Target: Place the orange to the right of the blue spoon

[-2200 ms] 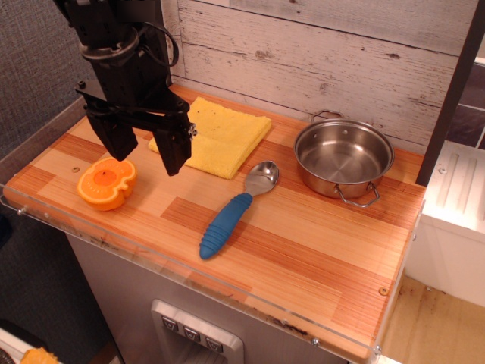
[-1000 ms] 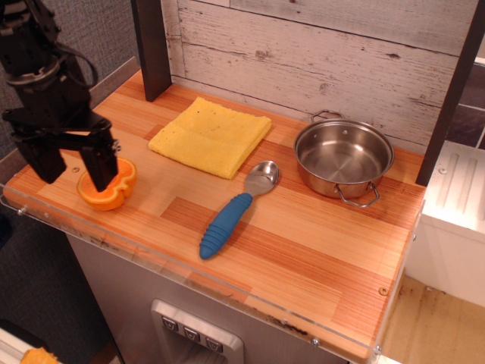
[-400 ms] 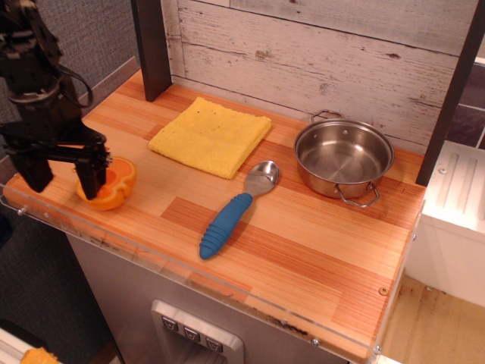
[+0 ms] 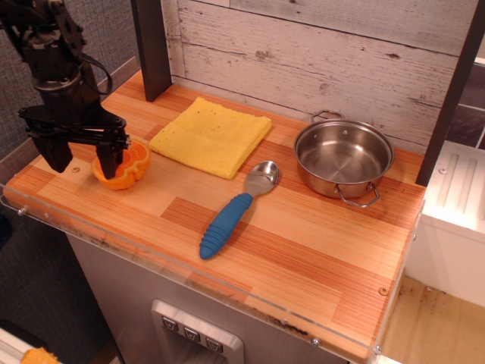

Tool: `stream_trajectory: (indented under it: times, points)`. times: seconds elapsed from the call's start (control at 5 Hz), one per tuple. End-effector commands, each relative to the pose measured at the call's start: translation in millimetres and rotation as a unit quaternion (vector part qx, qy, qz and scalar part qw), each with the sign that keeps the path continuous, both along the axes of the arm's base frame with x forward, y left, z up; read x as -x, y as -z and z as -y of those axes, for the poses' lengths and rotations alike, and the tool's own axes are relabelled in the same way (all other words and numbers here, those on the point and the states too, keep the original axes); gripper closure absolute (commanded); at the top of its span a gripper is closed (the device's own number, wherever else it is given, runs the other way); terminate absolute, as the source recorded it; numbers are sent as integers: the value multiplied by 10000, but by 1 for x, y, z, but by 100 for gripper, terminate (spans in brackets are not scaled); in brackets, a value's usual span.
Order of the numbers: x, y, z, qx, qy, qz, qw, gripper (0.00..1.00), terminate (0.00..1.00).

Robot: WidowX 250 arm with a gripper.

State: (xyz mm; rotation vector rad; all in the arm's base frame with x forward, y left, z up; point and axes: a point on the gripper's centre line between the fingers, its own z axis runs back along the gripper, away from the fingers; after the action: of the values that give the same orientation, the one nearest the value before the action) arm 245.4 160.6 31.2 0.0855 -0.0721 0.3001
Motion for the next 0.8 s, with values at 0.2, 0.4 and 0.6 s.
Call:
stream_trajectory:
  times: [0.2, 0.4, 0.6]
  points:
    - [11, -29, 9, 238, -2, 361, 9991, 0, 0]
    - [19, -62, 11, 241, -51, 878, 9958, 0, 0]
    - [18, -69, 6, 288, -111, 970, 9948, 0, 0]
